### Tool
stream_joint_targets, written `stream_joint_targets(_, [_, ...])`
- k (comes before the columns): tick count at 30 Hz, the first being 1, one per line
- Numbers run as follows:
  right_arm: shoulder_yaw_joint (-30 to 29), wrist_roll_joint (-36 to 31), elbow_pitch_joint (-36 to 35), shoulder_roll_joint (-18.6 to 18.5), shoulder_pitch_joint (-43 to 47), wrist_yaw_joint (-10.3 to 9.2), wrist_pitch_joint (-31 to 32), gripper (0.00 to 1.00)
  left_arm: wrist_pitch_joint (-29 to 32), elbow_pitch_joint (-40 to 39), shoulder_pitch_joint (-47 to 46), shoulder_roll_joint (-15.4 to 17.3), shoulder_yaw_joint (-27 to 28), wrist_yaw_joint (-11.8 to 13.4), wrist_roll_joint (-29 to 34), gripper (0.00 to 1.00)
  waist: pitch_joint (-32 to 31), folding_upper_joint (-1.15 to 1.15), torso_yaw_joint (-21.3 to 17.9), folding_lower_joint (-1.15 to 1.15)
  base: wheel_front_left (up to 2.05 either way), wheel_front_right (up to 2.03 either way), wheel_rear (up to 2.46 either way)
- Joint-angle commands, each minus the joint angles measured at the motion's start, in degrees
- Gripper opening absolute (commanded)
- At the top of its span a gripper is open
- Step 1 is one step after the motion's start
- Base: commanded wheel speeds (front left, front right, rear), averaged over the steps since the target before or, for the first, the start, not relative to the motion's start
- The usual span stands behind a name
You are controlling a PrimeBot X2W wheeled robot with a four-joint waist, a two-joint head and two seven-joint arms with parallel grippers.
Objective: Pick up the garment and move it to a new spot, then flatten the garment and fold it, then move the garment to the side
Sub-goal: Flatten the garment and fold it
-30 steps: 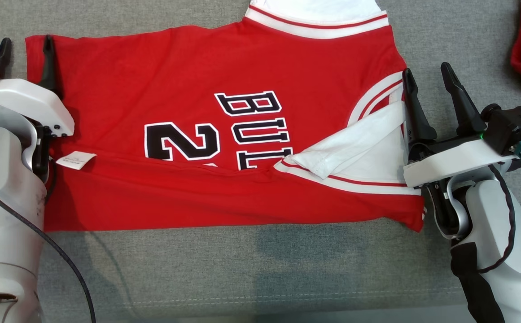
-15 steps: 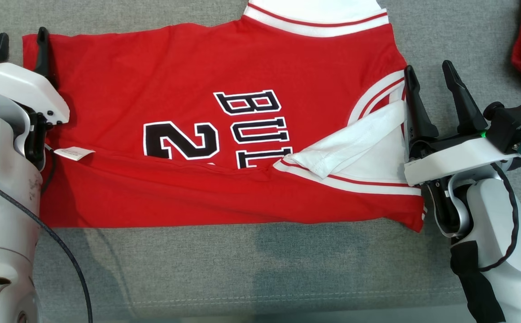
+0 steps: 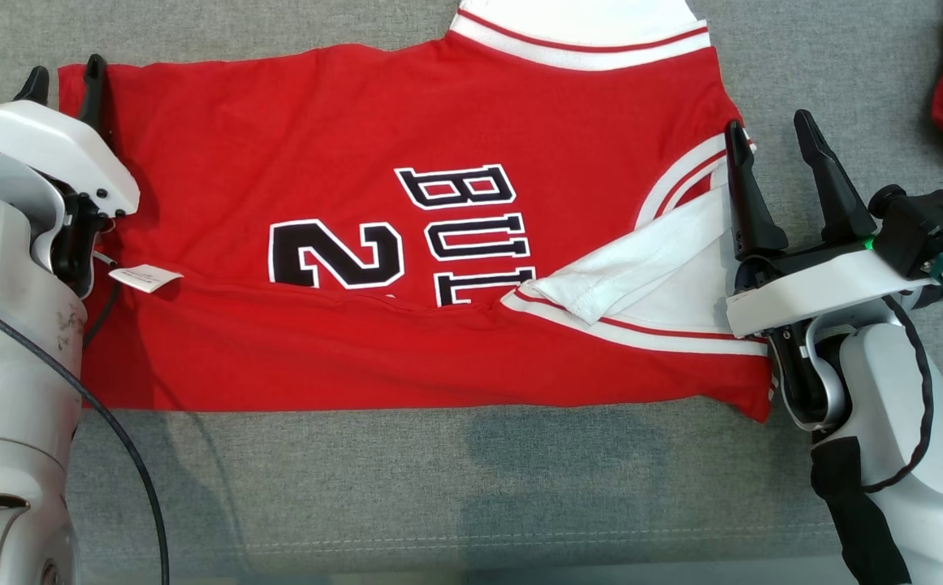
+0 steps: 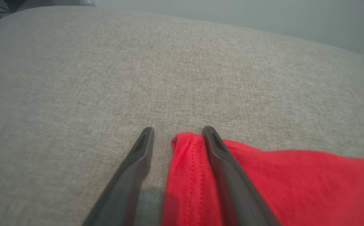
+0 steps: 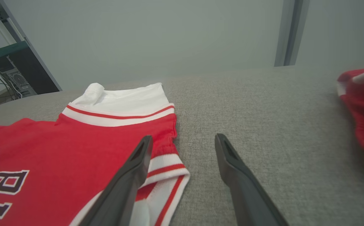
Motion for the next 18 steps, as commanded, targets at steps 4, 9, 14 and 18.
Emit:
stream_joint_targets(4, [0.96,0.41,-1.60,0.36,-0.33,0.24,-0.67,1.00,3.08,-1.10,1.55,1.15,-2.19,-0.40,-2.58,0.31,-0.04,0.00,-0.02,0.00,0.00,0.00,0.00])
stream_joint_targets(9, [0.52,0.70,-1.74,0.36,-0.33,0.24,-0.67,1.00,3.76,-2.63,2.82,1.54,-4.55,-0.41,-5.23,0.00,-0.34,0.00,0.12,0.00,0.00,0.00,0.00])
stream_joint_targets(14, [0.74,1.79,-2.34,-0.61,-2.02,0.24,-0.67,1.00,-0.35,-4.75,3.92,1.87,-6.24,-0.41,-6.40,0.00,-0.53,0.00,0.76,0.00,0.00,0.00,0.00])
stream_joint_targets(18, [2.03,3.30,-0.73,-3.54,-6.84,0.24,-0.67,1.00,-3.19,-5.97,4.91,1.09,-8.05,-0.41,-7.05,0.00,-0.80,0.00,1.89,0.00,0.00,0.00,0.00])
